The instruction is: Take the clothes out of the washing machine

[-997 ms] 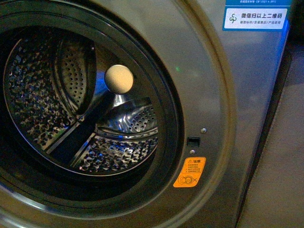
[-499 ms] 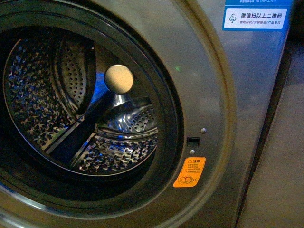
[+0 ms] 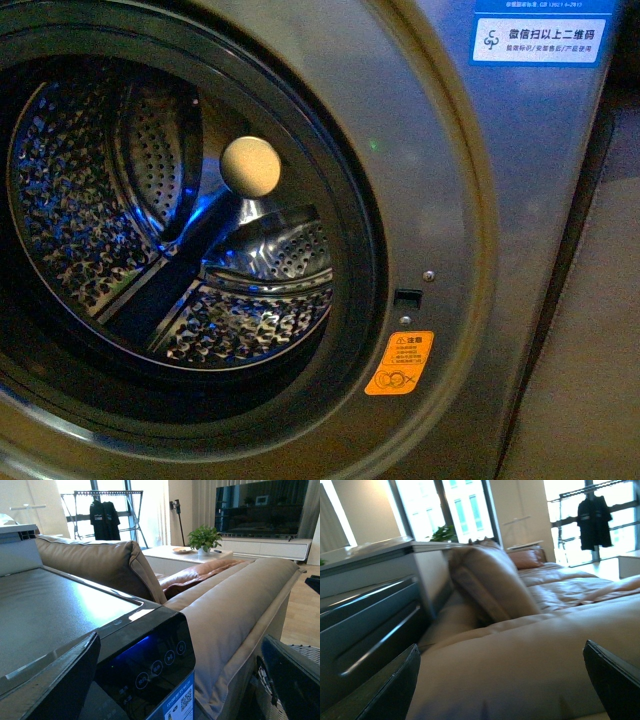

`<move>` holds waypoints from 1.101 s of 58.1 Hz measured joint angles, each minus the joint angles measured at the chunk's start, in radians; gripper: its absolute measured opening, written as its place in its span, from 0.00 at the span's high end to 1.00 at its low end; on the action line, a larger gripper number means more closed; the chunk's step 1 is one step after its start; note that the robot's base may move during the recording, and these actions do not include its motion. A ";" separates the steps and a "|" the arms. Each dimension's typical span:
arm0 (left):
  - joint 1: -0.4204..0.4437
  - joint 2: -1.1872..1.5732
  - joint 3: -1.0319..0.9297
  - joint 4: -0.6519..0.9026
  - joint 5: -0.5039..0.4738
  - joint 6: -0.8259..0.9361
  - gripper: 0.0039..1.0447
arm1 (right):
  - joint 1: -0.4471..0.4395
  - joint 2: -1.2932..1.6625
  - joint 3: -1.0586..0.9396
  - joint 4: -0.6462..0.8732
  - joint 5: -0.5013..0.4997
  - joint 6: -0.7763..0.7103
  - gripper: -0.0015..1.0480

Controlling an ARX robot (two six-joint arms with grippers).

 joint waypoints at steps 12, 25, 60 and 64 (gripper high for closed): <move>0.000 0.000 0.000 0.000 0.000 0.000 0.06 | 0.607 -0.334 -0.338 -0.068 0.395 -0.143 0.07; 0.000 0.000 0.000 0.000 0.000 0.000 0.06 | 0.929 -0.484 -0.627 -0.161 0.768 -0.330 0.22; 0.000 -0.001 0.000 0.000 0.000 0.000 0.06 | 0.857 -0.872 -0.941 -0.305 0.749 -0.473 0.98; 0.000 -0.001 0.001 0.000 -0.002 0.000 0.06 | 0.857 -0.877 -0.946 -0.305 0.750 -0.473 0.98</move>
